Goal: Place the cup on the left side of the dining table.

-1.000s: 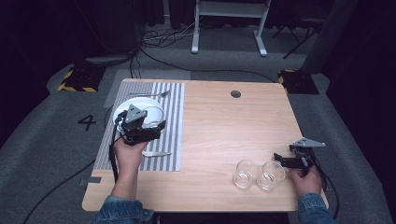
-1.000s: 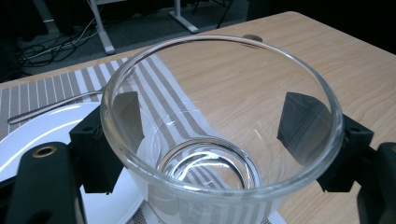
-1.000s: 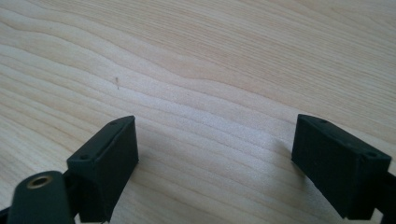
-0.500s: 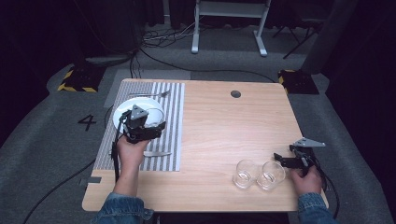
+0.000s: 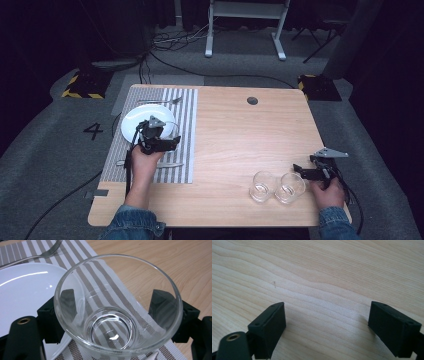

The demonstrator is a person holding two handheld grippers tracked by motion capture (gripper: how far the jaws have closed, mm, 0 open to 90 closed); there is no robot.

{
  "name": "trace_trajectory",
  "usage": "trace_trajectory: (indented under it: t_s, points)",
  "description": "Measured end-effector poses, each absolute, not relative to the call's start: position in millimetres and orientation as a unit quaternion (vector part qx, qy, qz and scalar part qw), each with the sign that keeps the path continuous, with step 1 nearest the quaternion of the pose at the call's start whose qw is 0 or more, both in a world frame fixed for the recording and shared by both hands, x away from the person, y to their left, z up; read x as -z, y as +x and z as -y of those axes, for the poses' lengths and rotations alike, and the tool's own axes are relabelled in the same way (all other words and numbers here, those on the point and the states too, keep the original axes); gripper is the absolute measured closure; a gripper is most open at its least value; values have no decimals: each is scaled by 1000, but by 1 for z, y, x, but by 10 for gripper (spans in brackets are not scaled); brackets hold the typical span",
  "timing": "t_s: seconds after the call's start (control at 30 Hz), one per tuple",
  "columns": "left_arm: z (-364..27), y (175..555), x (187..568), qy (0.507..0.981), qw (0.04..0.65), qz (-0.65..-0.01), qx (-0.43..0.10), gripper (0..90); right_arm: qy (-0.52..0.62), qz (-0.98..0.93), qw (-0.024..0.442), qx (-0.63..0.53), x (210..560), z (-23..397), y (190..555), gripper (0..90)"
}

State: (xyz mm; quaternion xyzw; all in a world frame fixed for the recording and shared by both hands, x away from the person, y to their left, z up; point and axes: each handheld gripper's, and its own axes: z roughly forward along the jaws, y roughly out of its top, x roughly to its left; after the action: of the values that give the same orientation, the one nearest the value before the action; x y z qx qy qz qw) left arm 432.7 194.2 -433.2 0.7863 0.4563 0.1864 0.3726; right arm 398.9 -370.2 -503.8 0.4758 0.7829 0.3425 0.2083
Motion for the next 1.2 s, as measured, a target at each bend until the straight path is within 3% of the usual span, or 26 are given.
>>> trace_trajectory:
  t_s: [0.67,0.87,1.2]
  points:
    - [-191,442,455,804,333,-468,-156,192,477,-782,209,-342,504,370,399,146]
    - [-196,441,454,790,352,-482,-137,178,478,-782,209,-342,504,370,399,145]
    - [-192,433,440,779,361,-482,-175,145,478,-781,209,-342,504,370,398,146]
